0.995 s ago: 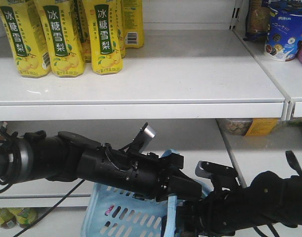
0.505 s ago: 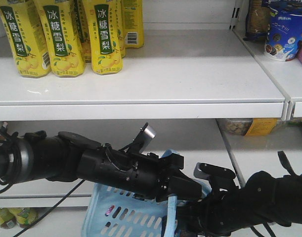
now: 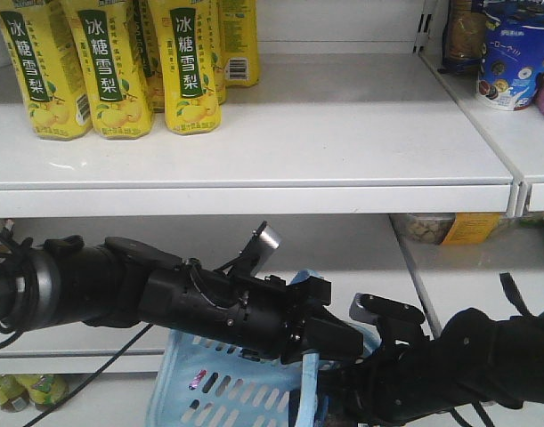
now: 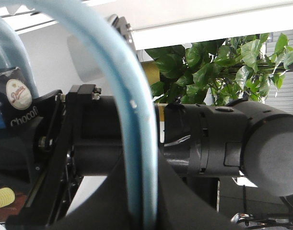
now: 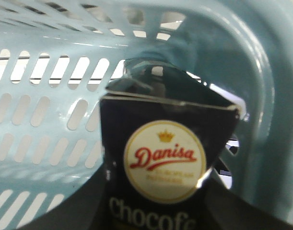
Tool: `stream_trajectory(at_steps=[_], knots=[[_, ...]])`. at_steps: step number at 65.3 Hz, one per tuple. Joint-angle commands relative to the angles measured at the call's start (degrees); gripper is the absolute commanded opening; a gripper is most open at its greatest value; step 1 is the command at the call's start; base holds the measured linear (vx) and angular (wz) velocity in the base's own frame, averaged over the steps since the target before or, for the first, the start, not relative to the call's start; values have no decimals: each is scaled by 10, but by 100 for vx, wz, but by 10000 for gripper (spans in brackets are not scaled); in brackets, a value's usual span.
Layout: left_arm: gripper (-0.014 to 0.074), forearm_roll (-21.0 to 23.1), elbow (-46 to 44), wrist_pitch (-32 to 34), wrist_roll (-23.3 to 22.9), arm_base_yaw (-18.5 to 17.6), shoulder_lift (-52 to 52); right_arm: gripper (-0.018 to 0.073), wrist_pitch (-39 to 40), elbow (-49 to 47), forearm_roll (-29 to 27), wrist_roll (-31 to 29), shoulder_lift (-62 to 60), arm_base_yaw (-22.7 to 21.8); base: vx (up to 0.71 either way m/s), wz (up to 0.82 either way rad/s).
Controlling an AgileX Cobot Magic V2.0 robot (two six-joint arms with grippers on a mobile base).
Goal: Left arm holds basket, right arm returns cookies
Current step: 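Reach the right gripper into the basket and grasp the Chocofello box, then lift the cookie box out of the basket with the right gripper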
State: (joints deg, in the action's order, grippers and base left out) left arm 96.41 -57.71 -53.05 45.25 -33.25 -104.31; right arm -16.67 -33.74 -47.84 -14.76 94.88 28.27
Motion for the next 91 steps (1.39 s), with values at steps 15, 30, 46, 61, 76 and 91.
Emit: stream_trajectory(at_steps=[15, 30, 46, 61, 76, 91], knots=[[-6, 53, -18, -9, 30, 2, 30, 224, 3, -6, 0, -4, -28, -3, 0, 0], [-6, 53, -18, -9, 30, 2, 30, 228, 16, 25, 0, -6, -75, -3, 0, 0], [-6, 53, -18, -9, 30, 2, 30, 228, 32, 61, 0, -21, -137, -3, 0, 0], [-6, 53, -18, -9, 30, 2, 30, 230, 17, 69, 2, -26, -194, -3, 0, 0], [-6, 53, -18, -9, 30, 2, 30, 230, -4, 69, 2, -23, -253, -3, 0, 0], [-6, 53, -18, -9, 30, 2, 30, 230, -30, 69, 5, -23, -304, -3, 0, 0]])
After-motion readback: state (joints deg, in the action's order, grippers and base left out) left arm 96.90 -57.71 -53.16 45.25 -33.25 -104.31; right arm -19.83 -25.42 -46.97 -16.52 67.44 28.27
